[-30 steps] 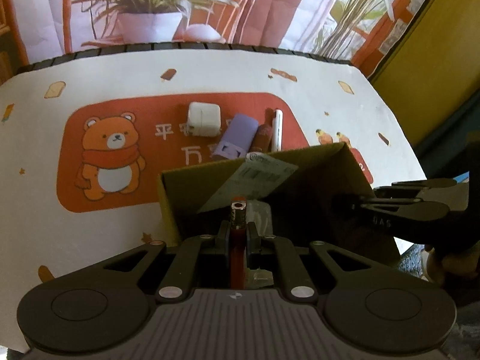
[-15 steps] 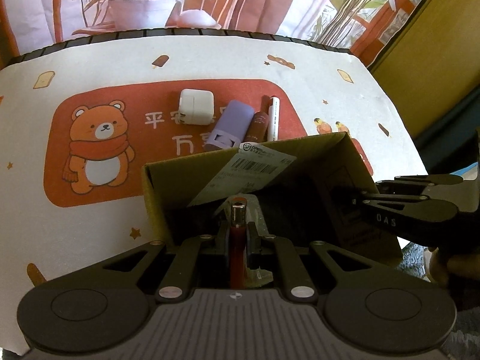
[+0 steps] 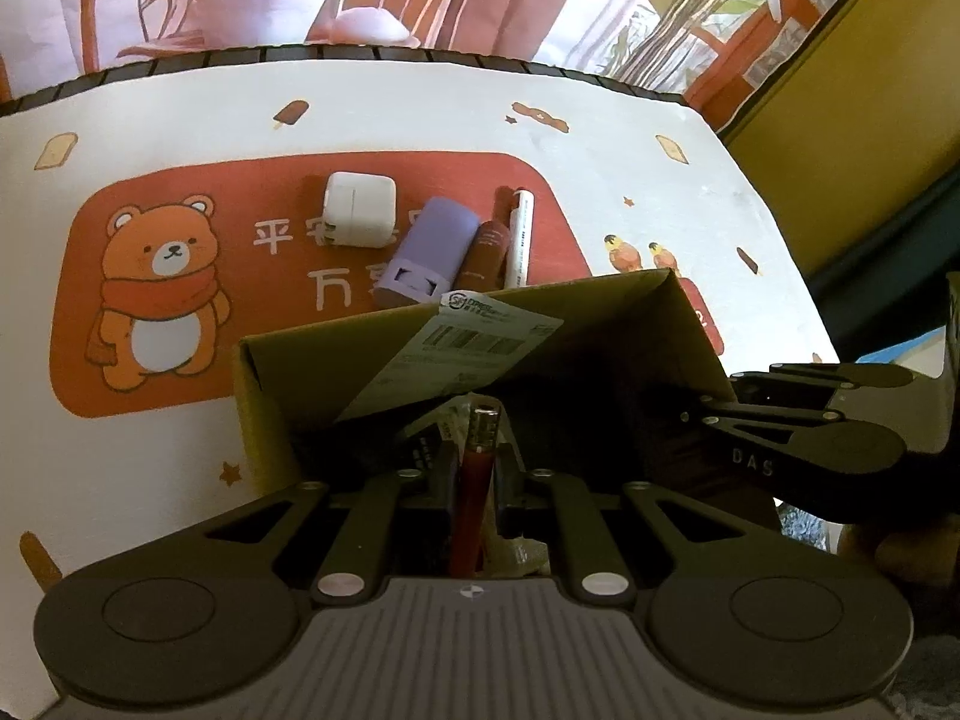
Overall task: Organize rigid objects
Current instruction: 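Lower the red lighter into the box and open the left tool, then move the left tool to the white charger on the mat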
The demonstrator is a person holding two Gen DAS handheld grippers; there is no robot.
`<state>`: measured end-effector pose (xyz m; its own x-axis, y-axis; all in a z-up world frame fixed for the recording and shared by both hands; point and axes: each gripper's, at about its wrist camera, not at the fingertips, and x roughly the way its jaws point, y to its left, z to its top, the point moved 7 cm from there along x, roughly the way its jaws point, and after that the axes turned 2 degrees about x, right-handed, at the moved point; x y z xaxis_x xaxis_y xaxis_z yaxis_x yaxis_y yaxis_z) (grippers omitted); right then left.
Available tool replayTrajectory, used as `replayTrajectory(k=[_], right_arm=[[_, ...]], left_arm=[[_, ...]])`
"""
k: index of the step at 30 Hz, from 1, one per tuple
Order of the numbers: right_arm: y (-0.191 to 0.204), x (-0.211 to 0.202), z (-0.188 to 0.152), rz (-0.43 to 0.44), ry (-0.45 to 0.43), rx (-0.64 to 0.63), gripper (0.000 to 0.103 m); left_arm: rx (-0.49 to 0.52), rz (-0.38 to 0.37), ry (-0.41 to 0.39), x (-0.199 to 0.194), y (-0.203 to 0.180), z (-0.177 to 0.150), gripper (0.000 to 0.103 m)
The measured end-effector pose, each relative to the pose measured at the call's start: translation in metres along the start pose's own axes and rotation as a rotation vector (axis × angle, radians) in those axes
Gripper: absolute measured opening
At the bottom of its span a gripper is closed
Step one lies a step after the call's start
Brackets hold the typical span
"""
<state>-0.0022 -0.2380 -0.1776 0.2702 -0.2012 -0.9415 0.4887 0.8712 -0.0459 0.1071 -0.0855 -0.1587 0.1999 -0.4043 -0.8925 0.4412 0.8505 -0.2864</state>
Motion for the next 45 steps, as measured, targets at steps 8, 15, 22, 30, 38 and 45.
replayTrajectory(k=[8,15,22,30,38,45], right_arm=[[0.0,0.0,0.0,0.002,0.0,0.002,0.011],[0.0,-0.001,0.0,0.002,0.0,0.001,0.011],[0.0,-0.001,0.0,0.002,0.0,0.001,0.011],[0.0,-0.001,0.0,0.003,0.001,0.0,0.011],[-0.001,-0.001,0.0,0.002,0.0,0.0,0.011],[0.0,-0.001,0.0,0.002,0.001,-0.001,0.011]], left_arm=[[-0.028,0.026,-0.006,-0.006,0.01,0.0,0.013],[-0.048,0.047,-0.008,-0.008,0.017,0.001,0.017],[-0.046,0.071,-0.016,-0.01,0.02,0.002,0.042],[0.026,0.097,-0.112,-0.033,0.014,0.019,0.081],[0.107,0.231,-0.236,-0.06,0.02,0.054,0.095],[0.076,0.246,-0.293,-0.054,0.038,0.092,0.1]])
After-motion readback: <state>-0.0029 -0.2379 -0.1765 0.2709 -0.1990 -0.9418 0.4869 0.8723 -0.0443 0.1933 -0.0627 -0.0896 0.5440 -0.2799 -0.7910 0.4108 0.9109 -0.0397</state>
